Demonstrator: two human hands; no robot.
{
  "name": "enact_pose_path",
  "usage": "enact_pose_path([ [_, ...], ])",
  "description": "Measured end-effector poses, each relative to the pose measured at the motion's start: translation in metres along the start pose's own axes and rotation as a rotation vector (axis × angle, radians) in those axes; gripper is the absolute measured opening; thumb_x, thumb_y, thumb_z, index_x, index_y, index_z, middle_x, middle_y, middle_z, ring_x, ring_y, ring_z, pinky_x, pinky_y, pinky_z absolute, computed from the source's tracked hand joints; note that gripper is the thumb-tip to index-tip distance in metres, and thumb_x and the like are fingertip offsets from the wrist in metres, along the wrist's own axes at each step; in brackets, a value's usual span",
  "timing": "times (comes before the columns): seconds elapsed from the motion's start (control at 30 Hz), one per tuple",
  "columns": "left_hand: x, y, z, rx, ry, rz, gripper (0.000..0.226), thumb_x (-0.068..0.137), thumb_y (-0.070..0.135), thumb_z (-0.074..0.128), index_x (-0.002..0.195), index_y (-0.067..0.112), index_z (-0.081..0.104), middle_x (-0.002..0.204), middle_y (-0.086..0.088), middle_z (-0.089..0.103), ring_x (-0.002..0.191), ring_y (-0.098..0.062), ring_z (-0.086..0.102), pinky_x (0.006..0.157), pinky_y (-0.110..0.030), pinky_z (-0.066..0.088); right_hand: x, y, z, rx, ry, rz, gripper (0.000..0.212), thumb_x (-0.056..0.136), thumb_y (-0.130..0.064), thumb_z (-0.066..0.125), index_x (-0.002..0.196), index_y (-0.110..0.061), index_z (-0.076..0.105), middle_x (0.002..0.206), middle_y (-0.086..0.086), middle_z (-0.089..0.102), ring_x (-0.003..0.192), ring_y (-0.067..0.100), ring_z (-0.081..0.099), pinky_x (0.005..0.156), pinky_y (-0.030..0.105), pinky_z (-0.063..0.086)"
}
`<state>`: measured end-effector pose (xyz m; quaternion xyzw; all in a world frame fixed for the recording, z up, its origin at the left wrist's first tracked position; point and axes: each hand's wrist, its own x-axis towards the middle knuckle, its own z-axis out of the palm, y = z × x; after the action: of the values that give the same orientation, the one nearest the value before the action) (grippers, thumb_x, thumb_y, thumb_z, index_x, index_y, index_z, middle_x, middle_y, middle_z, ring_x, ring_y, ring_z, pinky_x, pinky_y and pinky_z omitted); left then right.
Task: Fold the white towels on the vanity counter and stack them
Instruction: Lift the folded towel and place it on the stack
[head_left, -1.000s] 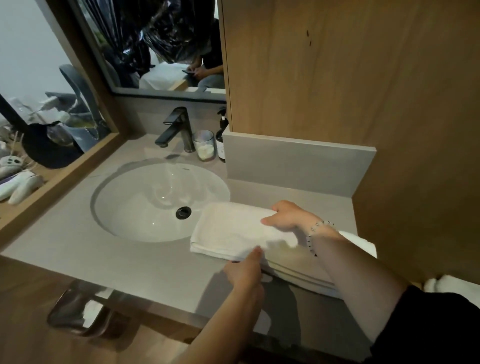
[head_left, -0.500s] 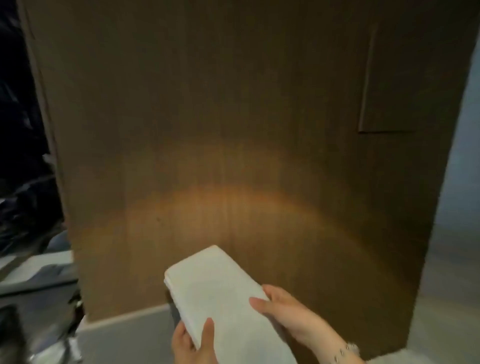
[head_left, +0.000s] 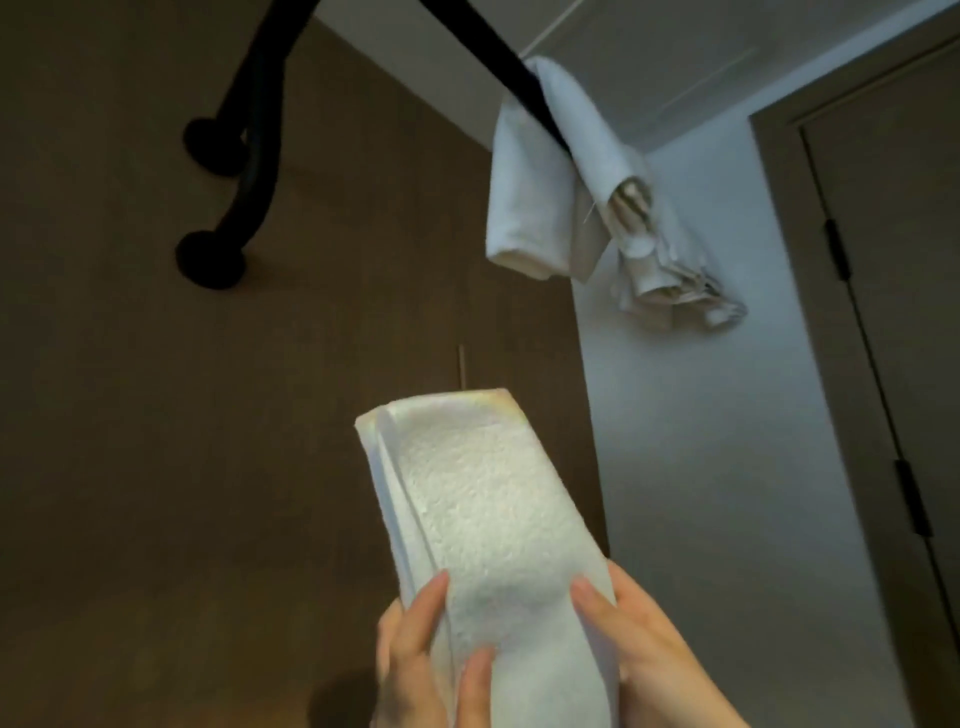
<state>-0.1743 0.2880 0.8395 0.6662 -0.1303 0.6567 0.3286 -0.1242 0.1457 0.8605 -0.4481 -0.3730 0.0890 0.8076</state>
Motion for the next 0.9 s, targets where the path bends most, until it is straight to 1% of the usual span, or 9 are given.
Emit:
enact_pose_path([
  [0.17, 0.061, 0.033, 0.027, 0.037, 0.068, 0.371, 0.052, 0.075, 0.041, 0.049, 0.120, 0.066, 0.037, 0.124, 0.031, 0.038, 0.086, 0.026, 0.050, 0.066, 0.008, 0.037, 0.034, -0.077, -0.008, 0.015, -0.160, -0.255, 0.091, 0.037, -0.042, 0.093, 0.114, -0.005, 0.062, 0.111, 0.019, 0.067, 0.100, 0.033, 0.066, 0.072, 0.034, 0.058],
  [0.3, 0.131, 0.064, 0.043, 0.151, 0.092, 0.623, 0.038, 0.091, 0.047, 0.041, 0.129, 0.050, 0.039, 0.121, 0.024, 0.038, 0.109, 0.031, 0.035, 0.089, 0.008, 0.026, 0.068, -0.134, -0.007, -0.045, -0.219, -0.468, 0.051, 0.074, -0.032, 0.073, 0.116, -0.005, 0.061, 0.114, 0.020, 0.066, 0.106, 0.036, 0.063, 0.091, 0.045, 0.052],
  [0.4, 0.181, 0.091, 0.054, 0.178, 0.115, 0.740, 0.047, 0.085, 0.034, 0.047, 0.131, 0.039, 0.040, 0.117, 0.023, 0.037, 0.120, 0.005, 0.041, 0.102, -0.009, 0.032, 0.093, -0.179, -0.007, -0.061, -0.125, -0.592, 0.035, 0.085, -0.020, 0.059, 0.113, 0.002, 0.060, 0.107, 0.021, 0.068, 0.101, 0.036, 0.065, 0.091, 0.047, 0.049],
  [0.5, 0.223, 0.119, 0.069, 0.086, 0.059, 0.717, 0.048, 0.086, 0.038, 0.052, 0.125, 0.059, 0.036, 0.129, 0.020, 0.040, 0.124, -0.012, 0.046, 0.104, -0.035, 0.041, 0.113, -0.225, -0.004, -0.077, -0.116, -0.691, 0.024, 0.092, -0.020, 0.055, 0.106, -0.003, 0.065, 0.101, 0.015, 0.071, 0.092, 0.027, 0.068, 0.082, 0.038, 0.054],
  [0.6, 0.263, 0.144, 0.076, 0.179, 0.083, 0.719, 0.048, 0.085, 0.032, 0.054, 0.123, 0.051, 0.032, 0.129, 0.015, 0.043, 0.123, -0.003, 0.046, 0.106, -0.029, 0.040, 0.141, -0.265, 0.005, -0.075, -0.085, -0.786, 0.024, 0.088, -0.026, 0.063, 0.103, -0.006, 0.066, 0.098, 0.012, 0.071, 0.089, 0.028, 0.069, 0.084, 0.043, 0.056],
  [0.67, 0.289, 0.156, 0.075, 0.228, 0.101, 0.719, 0.048, 0.083, 0.035, 0.056, 0.122, 0.048, 0.033, 0.135, 0.005, 0.044, 0.126, -0.010, 0.046, 0.108, -0.036, 0.038, 0.159, -0.285, 0.017, -0.068, -0.050, -0.853, 0.037, 0.077, -0.035, 0.070, 0.103, -0.009, 0.064, 0.098, 0.008, 0.071, 0.088, 0.027, 0.068, 0.086, 0.045, 0.055],
  [0.73, 0.311, 0.166, 0.071, 0.294, 0.096, 0.690, 0.051, 0.078, 0.046, 0.058, 0.124, 0.048, 0.035, 0.136, -0.001, 0.045, 0.126, -0.015, 0.048, 0.108, -0.042, 0.038, 0.174, -0.302, 0.029, -0.070, 0.006, -0.926, 0.047, 0.069, -0.041, 0.072, 0.102, -0.014, 0.055, 0.104, 0.003, 0.066, 0.088, 0.021, 0.065, 0.080, 0.036, 0.055],
  [0.83, 0.335, 0.177, 0.068, 0.464, 0.062, 0.622, 0.065, 0.074, 0.051, 0.059, 0.134, 0.035, 0.037, 0.129, 0.006, 0.042, 0.122, -0.015, 0.049, 0.108, -0.035, 0.038, 0.193, -0.317, 0.037, -0.174, 0.128, -1.088, 0.037, 0.083, -0.026, 0.068, 0.098, -0.019, 0.036, 0.099, 0.000, 0.051, 0.080, 0.018, 0.050, 0.059, 0.023, 0.037],
  [0.9, 0.348, 0.180, 0.064, 0.637, 0.073, 0.587, 0.064, 0.083, 0.042, 0.060, 0.141, 0.028, 0.035, 0.125, 0.004, 0.040, 0.117, -0.013, 0.049, 0.099, -0.016, 0.034, 0.207, -0.322, 0.041, -0.320, 0.161, -1.196, 0.026, 0.086, -0.020, 0.064, 0.099, -0.021, 0.041, 0.096, 0.001, 0.048, 0.085, 0.024, 0.049, 0.063, 0.023, 0.031],
])
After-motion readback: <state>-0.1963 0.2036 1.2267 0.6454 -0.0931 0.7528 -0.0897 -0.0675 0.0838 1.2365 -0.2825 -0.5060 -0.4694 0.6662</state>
